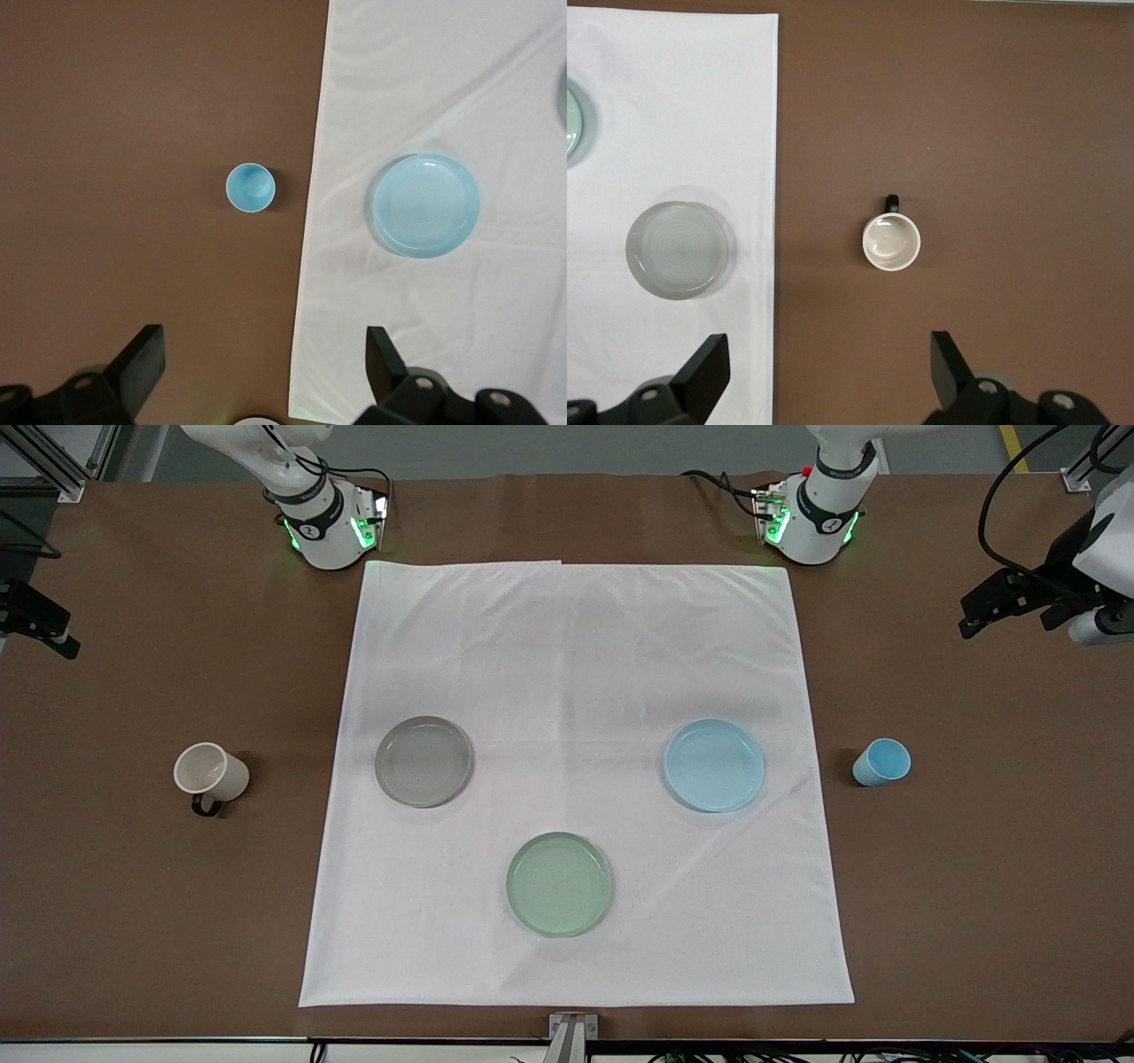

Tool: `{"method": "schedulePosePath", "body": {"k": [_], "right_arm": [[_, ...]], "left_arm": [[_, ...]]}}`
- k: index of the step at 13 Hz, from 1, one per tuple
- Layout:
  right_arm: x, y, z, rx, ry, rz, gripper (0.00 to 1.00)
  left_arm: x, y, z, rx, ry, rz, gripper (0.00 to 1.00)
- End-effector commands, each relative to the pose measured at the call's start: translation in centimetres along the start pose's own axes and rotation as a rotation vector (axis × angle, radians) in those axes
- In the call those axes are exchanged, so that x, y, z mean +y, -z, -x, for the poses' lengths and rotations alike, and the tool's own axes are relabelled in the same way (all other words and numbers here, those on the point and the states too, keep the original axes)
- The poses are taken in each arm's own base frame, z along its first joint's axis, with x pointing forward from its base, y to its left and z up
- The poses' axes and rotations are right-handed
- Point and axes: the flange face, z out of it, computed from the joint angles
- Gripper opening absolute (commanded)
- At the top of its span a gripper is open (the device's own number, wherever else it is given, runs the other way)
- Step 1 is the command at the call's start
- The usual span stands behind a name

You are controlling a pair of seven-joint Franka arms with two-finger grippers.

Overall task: Place blue cup in blue plate and white mug in gray plate
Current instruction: 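Reach the left gripper to the blue cup while the right gripper reaches the mug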

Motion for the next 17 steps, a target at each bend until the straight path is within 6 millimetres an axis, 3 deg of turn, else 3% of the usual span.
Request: {"method": "schedulePosePath", "body": {"k": [1,3,5,8,10,13,15,17], "right_arm": [[0.3,0.4,-0.1,-0.002,-0.012,0.008,1.00],[0.3,0.4,-0.1,-0.002,-0.012,0.008,1.00],[0.3,0.4,-0.1,-0.002,-0.012,0.008,1.00],[0.1,-1.1,-0.9,-0.028,-0.014,0.007,1.00],[-0.2,-2.4,-1.6,-0.052,-0.007,0.015,1.00],[-0.5,-6.2,-3.4,-0.107,0.017,0.014,1.00],[0.0,-12.1,-5.5,-0.154,0.015,0.018,1.00],[1.4,-18.4,-6.2,-0.183,-0.005,0.018,1.00]], "left_arm": [[-0.2,0.5,0.2,0.006,-0.018,0.012,1.00],[-0.7,0.2,-0.4,0.000,-0.015,0.010,1.00],[-0.7,-1.4,-1.3,-0.030,-0.031,0.010,1.00],[-3.5,-5.6,-3.8,-0.071,0.018,-0.006,1.00],[-4.7,-10.4,-4.4,-0.093,0.034,-0.024,1.00],[-7.7,-19.8,-4.3,-0.053,0.082,-0.014,1.00],[-8.9,-26.7,-4.0,-0.008,0.102,-0.005,1.00],[-9.6,-32.0,-4.8,-0.039,0.103,0.005,0.98]]}}
